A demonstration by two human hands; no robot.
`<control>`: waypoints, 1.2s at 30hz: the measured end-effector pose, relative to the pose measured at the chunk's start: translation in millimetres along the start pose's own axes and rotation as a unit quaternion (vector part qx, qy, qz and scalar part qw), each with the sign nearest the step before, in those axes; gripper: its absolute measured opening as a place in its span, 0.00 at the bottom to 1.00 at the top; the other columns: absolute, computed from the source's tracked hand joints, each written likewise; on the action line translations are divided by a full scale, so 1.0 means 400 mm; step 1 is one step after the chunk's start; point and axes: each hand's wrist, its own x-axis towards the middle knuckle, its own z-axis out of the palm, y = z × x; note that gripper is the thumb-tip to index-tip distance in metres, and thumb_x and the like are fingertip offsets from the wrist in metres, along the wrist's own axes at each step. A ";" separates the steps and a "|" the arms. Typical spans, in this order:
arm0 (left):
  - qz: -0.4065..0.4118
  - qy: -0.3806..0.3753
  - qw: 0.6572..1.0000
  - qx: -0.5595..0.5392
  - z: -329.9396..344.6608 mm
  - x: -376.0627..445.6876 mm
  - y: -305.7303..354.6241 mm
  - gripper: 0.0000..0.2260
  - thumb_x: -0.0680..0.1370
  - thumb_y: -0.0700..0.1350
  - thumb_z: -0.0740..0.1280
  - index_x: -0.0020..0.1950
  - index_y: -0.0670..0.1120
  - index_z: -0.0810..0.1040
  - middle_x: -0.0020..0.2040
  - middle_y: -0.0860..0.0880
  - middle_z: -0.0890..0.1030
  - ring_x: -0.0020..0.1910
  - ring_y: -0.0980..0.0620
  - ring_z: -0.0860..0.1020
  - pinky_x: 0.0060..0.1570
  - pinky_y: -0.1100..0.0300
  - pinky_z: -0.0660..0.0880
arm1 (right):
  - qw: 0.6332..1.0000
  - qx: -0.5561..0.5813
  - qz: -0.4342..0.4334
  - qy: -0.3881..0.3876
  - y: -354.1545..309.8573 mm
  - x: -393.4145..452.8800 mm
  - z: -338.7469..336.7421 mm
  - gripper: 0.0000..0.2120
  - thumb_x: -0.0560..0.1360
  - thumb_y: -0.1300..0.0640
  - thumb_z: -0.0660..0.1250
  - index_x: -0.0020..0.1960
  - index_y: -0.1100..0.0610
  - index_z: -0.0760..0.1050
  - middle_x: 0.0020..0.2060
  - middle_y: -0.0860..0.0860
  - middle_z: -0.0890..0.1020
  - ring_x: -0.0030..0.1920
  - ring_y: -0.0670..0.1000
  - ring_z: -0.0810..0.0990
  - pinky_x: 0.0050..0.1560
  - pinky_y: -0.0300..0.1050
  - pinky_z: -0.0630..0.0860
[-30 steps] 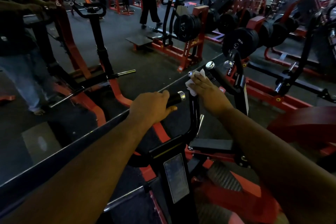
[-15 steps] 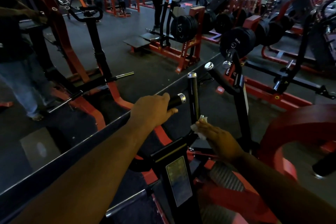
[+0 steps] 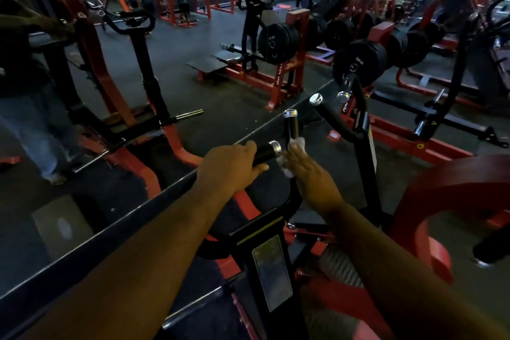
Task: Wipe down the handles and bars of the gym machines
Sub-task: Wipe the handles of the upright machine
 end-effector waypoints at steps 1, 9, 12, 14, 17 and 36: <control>0.002 -0.002 1.000 -0.002 0.002 -0.001 -0.001 0.23 0.81 0.67 0.59 0.58 0.47 0.69 0.48 0.46 0.81 0.44 0.44 0.82 0.36 0.53 0.69 | 1.000 0.002 -0.003 -0.022 0.001 -0.043 0.001 0.25 0.80 0.62 0.56 0.76 0.60 0.69 0.79 0.57 0.62 0.78 0.54 0.64 0.72 0.49 0.70; 0.005 -0.009 1.000 -0.017 0.008 0.010 -0.004 0.23 0.81 0.67 0.59 0.59 0.47 0.70 0.49 0.46 0.81 0.45 0.44 0.81 0.37 0.52 0.70 | 0.983 0.161 0.062 0.061 -0.035 -0.152 -0.061 0.25 0.82 0.65 0.64 0.78 0.54 0.67 0.74 0.38 0.70 0.73 0.45 0.72 0.71 0.48 0.72; 0.010 -0.014 1.000 -0.011 0.005 0.010 -0.005 0.24 0.81 0.67 0.59 0.59 0.47 0.70 0.50 0.45 0.81 0.46 0.43 0.81 0.37 0.52 0.69 | 0.952 0.161 0.189 0.181 -0.036 0.023 -0.096 0.21 0.82 0.67 0.63 0.74 0.59 0.72 0.69 0.42 0.75 0.69 0.36 0.73 0.70 0.35 0.70; 0.009 -0.017 1.000 -0.012 0.006 0.006 -0.004 0.24 0.81 0.67 0.59 0.60 0.47 0.69 0.50 0.45 0.81 0.46 0.43 0.82 0.37 0.52 0.69 | 0.962 0.126 0.199 0.139 -0.032 0.123 -0.097 0.23 0.82 0.67 0.60 0.76 0.57 0.70 0.71 0.48 0.75 0.69 0.37 0.70 0.71 0.30 0.65; 0.001 -0.017 1.000 -0.014 0.003 0.006 -0.005 0.24 0.81 0.68 0.59 0.60 0.47 0.69 0.50 0.45 0.82 0.46 0.43 0.82 0.37 0.52 0.70 | 0.970 0.139 0.179 0.089 -0.047 0.162 -0.054 0.23 0.83 0.67 0.59 0.76 0.55 0.70 0.75 0.51 0.71 0.75 0.43 0.66 0.76 0.40 0.63; 0.015 -0.029 0.999 -0.042 -0.008 0.007 -0.005 0.22 0.82 0.65 0.60 0.59 0.46 0.69 0.49 0.45 0.83 0.46 0.43 0.82 0.38 0.52 0.68 | 0.992 -0.010 0.125 -0.016 -0.060 0.021 -0.038 0.24 0.82 0.58 0.53 0.77 0.53 0.68 0.80 0.52 0.62 0.81 0.53 0.54 0.78 0.51 0.62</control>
